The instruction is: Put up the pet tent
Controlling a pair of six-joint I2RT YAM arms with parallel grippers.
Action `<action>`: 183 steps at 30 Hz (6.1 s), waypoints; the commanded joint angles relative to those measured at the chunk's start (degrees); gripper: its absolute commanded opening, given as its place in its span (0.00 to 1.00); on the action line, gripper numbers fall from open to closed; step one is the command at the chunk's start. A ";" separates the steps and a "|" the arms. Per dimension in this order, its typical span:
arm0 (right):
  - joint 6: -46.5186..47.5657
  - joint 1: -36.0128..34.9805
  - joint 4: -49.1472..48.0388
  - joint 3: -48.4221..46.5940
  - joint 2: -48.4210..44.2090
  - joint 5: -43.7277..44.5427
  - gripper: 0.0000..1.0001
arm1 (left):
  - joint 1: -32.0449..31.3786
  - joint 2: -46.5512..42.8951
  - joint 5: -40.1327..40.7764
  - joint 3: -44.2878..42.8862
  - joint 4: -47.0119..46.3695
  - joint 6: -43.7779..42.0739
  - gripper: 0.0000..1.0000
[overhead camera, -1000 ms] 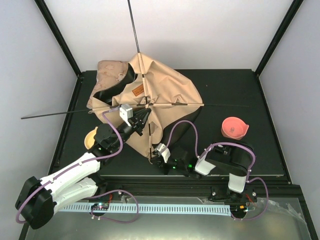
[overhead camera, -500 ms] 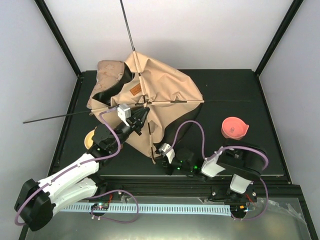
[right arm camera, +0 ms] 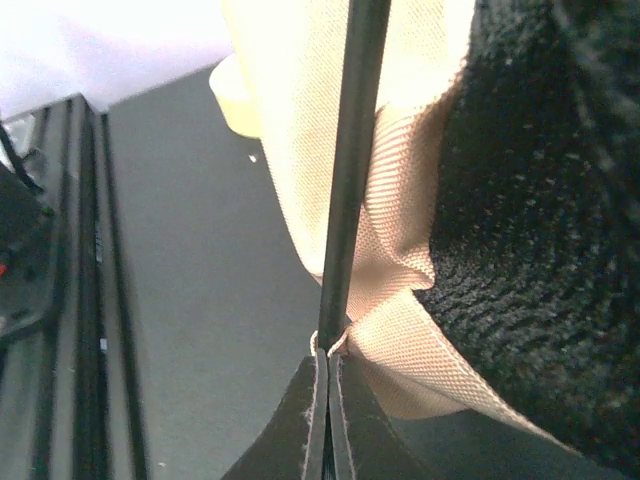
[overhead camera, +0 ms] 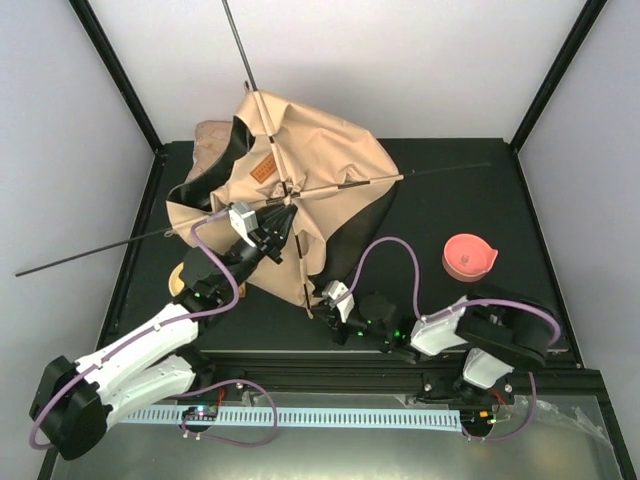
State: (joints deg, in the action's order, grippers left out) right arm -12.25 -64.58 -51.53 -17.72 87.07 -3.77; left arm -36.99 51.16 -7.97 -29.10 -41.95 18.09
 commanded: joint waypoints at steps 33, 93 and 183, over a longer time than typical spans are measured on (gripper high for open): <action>-1.68 0.72 42.35 -14.84 -30.76 3.08 0.44 | -8.52 1.47 2.70 8.91 0.07 -12.61 0.02; -3.65 13.55 83.99 -93.19 -8.10 -1.25 0.01 | -19.14 8.63 18.75 -13.07 9.62 -19.38 0.24; -3.03 24.52 58.24 -23.31 -34.66 -25.42 0.01 | -24.21 6.14 21.52 5.93 22.43 4.07 0.62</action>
State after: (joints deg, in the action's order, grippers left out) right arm -10.81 -40.32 3.97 -43.68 53.17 -28.75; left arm -61.21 62.35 16.19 -25.12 -25.50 17.96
